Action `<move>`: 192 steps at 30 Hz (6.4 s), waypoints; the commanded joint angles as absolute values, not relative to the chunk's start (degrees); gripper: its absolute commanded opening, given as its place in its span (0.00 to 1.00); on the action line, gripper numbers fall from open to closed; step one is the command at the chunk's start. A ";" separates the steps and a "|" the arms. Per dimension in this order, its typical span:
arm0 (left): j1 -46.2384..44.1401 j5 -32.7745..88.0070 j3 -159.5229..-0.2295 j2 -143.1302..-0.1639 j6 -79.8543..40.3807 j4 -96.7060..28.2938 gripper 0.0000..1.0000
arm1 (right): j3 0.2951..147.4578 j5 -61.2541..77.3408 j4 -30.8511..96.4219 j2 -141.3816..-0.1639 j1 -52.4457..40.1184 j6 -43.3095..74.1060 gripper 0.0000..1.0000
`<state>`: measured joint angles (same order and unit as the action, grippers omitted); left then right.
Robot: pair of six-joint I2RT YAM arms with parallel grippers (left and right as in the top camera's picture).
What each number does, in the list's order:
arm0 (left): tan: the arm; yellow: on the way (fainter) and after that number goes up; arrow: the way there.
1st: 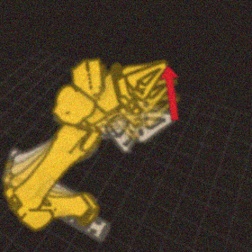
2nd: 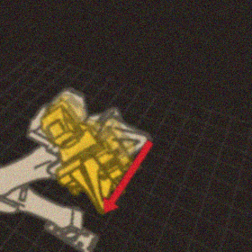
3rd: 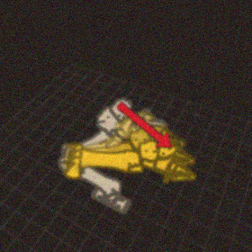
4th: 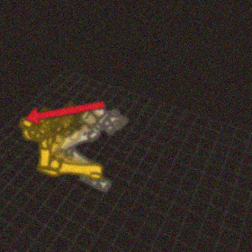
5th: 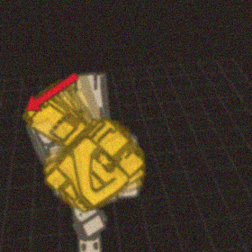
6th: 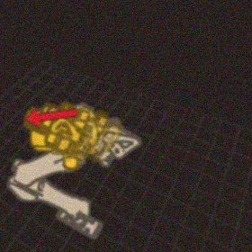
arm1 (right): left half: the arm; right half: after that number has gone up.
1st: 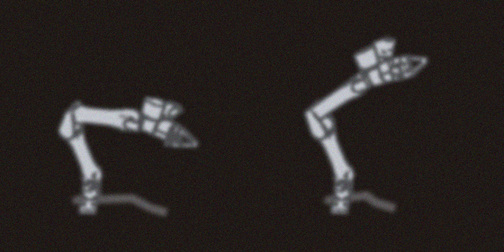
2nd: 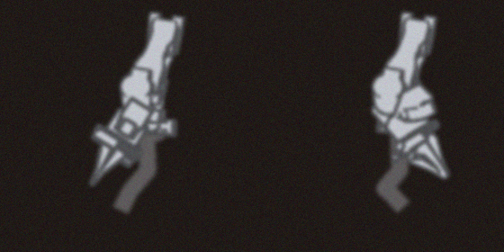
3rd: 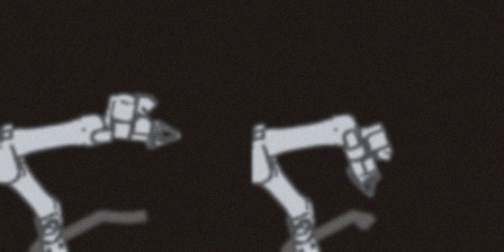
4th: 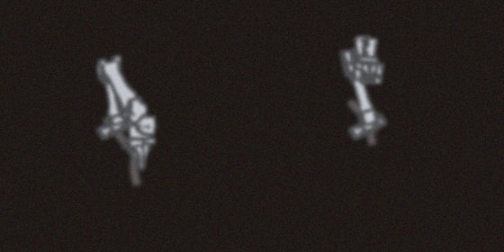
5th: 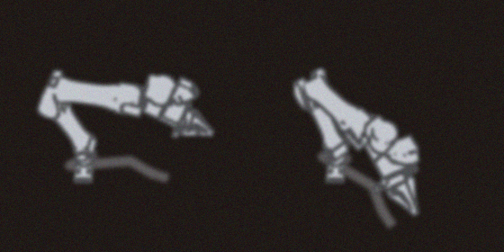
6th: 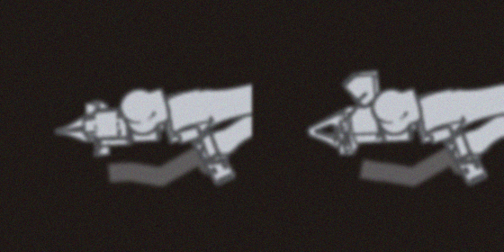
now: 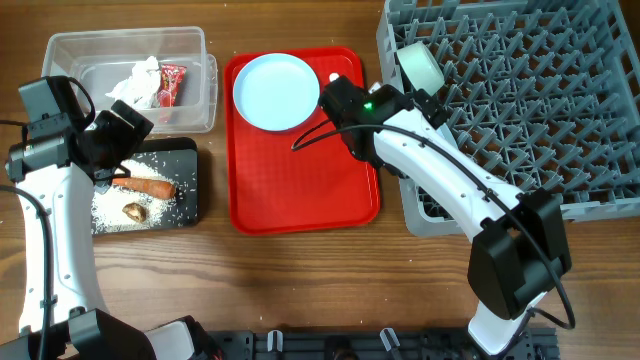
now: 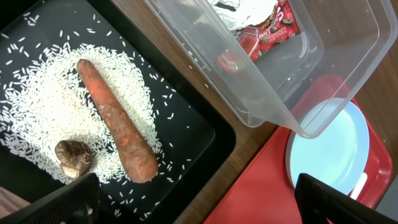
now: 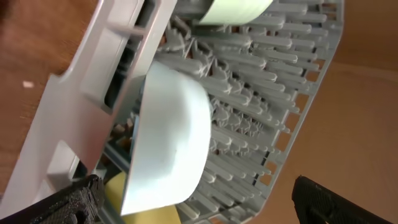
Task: Sort waste into correct bins and load items into the dishwasher rack
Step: 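Move the right gripper to the white spoon and grasp it, then lift the white spoon and insert it into the rack, then grasp the light-blue plate on the red tray with the right gripper, then stand the light-blue plate upright in the rack with the right gripper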
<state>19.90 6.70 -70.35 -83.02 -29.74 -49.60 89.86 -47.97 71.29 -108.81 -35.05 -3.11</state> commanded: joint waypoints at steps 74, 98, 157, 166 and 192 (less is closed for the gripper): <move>20.05 6.98 -71.26 -82.19 -30.50 -49.60 1.00 | 99.90 17.78 59.29 -136.53 -27.53 8.95 0.48; 20.05 6.98 -71.26 -82.19 -30.50 -49.60 1.00 | 98.67 13.30 63.42 -115.00 -21.34 8.93 0.04; 20.05 6.98 -71.26 -82.19 -30.48 -49.60 1.00 | 101.73 3.40 30.79 -132.90 -32.29 43.77 0.34; 20.05 6.98 -71.26 -82.19 -30.48 -49.60 1.00 | 101.73 4.08 32.32 -134.91 -32.29 46.68 0.10; 20.05 6.98 -71.26 -82.19 -30.50 -49.60 1.00 | 103.94 -50.41 62.50 -88.71 -17.26 4.89 0.04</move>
<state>19.90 6.70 -70.37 -83.02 -29.93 -49.76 104.40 -33.19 62.59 -87.77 -19.35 9.21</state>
